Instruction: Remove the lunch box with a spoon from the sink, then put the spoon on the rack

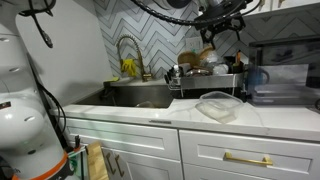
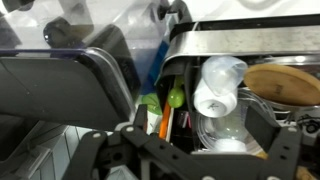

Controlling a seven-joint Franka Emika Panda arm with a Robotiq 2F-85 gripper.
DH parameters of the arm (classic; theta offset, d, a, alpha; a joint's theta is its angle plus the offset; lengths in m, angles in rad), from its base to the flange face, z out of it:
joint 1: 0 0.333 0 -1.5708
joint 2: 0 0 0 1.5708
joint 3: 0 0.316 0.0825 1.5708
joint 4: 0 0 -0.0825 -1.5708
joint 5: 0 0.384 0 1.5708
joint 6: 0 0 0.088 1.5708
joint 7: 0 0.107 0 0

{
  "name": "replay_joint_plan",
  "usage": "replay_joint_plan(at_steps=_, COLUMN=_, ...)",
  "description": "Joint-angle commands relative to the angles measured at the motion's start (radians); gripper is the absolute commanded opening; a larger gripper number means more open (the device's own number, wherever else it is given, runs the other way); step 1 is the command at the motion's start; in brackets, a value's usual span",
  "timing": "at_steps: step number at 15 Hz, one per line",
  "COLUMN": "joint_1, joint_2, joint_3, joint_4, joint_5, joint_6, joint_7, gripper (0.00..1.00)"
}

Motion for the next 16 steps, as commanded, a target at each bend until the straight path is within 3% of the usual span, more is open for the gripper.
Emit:
replay_joint_plan(at_steps=1, joint_1=-0.135, joint_2=-0.123, joint_3=0.194, joint_4=-0.043, joint_5=-0.028, joint_6=-0.145, joint_7=0.161, gripper=1.0)
replay_joint_plan(at_steps=7, joint_1=-0.225, joint_2=-0.224, joint_3=0.314, joint_4=-0.117, joint_5=-0.118, joint_6=-0.119, joint_7=0.367, gripper=1.0)
replay_joint_plan(at_steps=13, joint_1=-0.28, joint_2=-0.308, joint_3=0.317, joint_4=-0.197, joint_5=-0.207, joint_6=-0.124, joint_7=0.54, gripper=1.0)
replay_joint_plan(at_steps=16, joint_1=-0.275, joint_2=-0.276, joint_3=0.306, joint_4=-0.158, joint_5=-0.175, joint_6=-0.129, joint_7=0.513, gripper=1.0)
